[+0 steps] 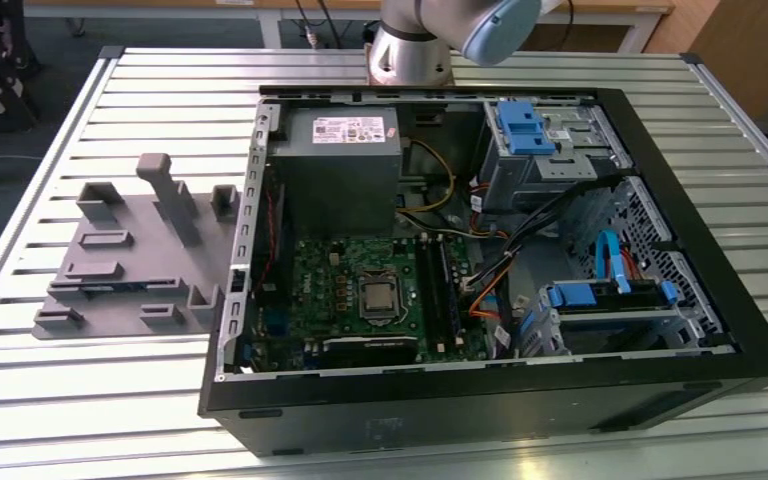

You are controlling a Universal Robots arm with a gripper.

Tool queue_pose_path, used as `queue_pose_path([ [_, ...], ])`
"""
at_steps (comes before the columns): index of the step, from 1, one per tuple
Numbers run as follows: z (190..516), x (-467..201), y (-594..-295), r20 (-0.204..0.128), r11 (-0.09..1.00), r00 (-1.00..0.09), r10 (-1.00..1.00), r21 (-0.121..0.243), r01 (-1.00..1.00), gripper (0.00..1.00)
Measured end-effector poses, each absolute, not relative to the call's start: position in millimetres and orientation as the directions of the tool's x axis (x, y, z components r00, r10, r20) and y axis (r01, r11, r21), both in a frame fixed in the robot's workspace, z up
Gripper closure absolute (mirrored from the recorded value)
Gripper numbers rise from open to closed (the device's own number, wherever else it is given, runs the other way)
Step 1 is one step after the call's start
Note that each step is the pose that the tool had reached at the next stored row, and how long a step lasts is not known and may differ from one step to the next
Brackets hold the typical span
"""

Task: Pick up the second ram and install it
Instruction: 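Pick up the second ram and move it above second insertion slot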

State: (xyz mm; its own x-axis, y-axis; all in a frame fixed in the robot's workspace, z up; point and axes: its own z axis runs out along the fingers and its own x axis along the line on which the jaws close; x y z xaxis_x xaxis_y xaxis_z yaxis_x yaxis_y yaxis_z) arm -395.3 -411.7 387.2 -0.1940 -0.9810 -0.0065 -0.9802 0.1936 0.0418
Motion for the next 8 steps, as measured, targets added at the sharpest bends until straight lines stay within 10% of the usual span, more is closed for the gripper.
queue_pose_path([
  [8,382.5,-395.4,-414.8,-0.006,0.185,-0.186,-0.983,0.042,-0.982,0.84],
])
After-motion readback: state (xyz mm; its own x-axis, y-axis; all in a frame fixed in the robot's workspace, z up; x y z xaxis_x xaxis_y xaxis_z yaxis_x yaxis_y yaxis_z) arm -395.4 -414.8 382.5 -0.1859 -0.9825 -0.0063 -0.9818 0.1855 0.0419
